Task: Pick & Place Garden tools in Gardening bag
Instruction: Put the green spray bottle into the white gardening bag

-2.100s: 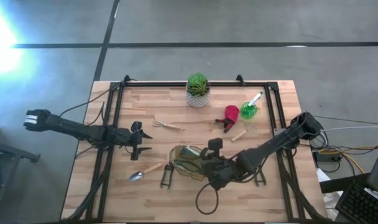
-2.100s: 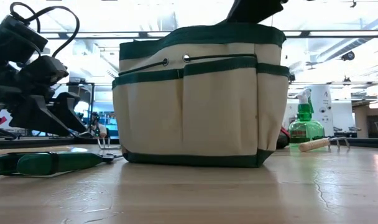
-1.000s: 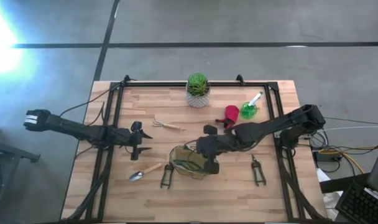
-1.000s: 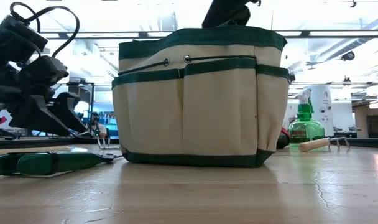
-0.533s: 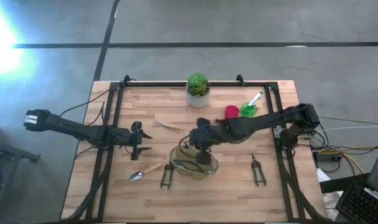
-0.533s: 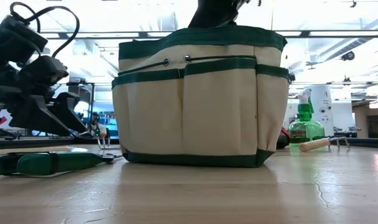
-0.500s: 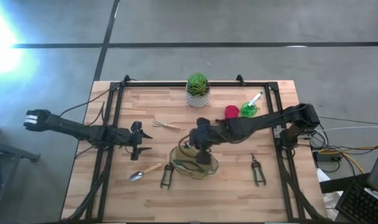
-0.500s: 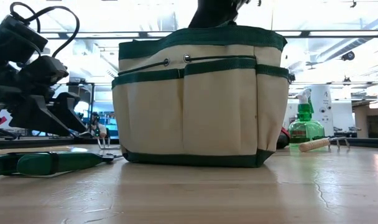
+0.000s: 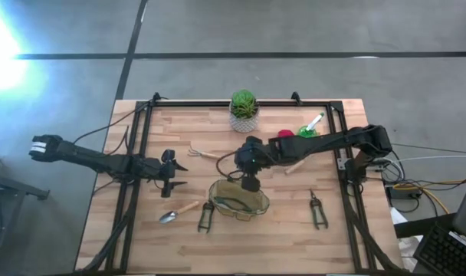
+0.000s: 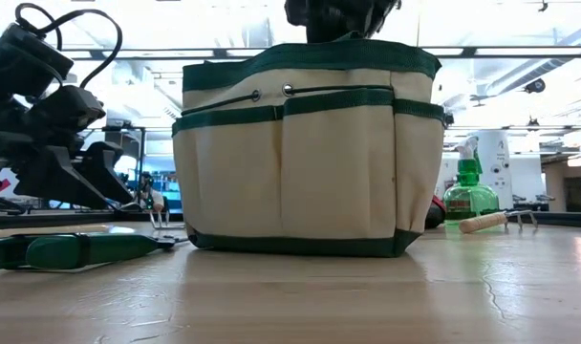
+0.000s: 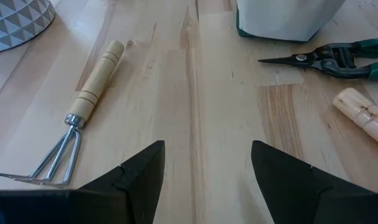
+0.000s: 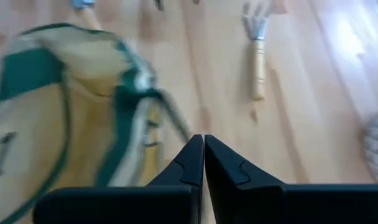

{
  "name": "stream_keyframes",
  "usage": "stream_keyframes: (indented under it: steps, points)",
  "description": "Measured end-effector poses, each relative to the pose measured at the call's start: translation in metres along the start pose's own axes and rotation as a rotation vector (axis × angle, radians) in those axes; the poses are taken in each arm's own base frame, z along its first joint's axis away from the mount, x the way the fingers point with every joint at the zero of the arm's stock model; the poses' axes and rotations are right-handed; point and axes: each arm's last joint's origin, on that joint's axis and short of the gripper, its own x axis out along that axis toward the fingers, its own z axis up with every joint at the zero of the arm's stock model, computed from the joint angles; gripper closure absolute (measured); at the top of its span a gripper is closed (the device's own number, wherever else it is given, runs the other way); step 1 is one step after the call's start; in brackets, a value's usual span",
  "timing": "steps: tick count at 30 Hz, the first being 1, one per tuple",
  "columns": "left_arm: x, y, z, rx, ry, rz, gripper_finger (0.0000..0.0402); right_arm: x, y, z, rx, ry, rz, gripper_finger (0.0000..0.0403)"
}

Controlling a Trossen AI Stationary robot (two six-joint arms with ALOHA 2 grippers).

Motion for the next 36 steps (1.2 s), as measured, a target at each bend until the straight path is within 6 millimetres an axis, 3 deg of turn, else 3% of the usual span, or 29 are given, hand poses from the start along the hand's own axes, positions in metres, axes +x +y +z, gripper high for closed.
stream_keyframes:
  steps: [4, 15, 23, 30, 36]
  points:
    - [0.000, 0.000, 0.000, 0.000, 0.000, 0.000, 0.0161, -0.017, -0.001, -0.001, -0.012, 0.033, -0.021, 0.0395]
    - [0.000, 0.000, 0.000, 0.000, 0.000, 0.000, 0.0161, -0.111, -0.017, -0.022, 0.063, 0.105, -0.162, 0.0395]
    - [0.000, 0.000, 0.000, 0.000, 0.000, 0.000, 0.0161, -0.160, -0.026, -0.042, 0.155, 0.056, -0.166, 0.0394]
    - [0.000, 0.000, 0.000, 0.000, 0.000, 0.000, 0.0161, -0.176, -0.035, -0.067, 0.297, -0.001, -0.254, 0.0394]
    - [0.000, 0.000, 0.000, 0.000, 0.000, 0.000, 0.0161, -0.163, -0.044, -0.097, 0.535, -0.048, -0.463, 0.0394]
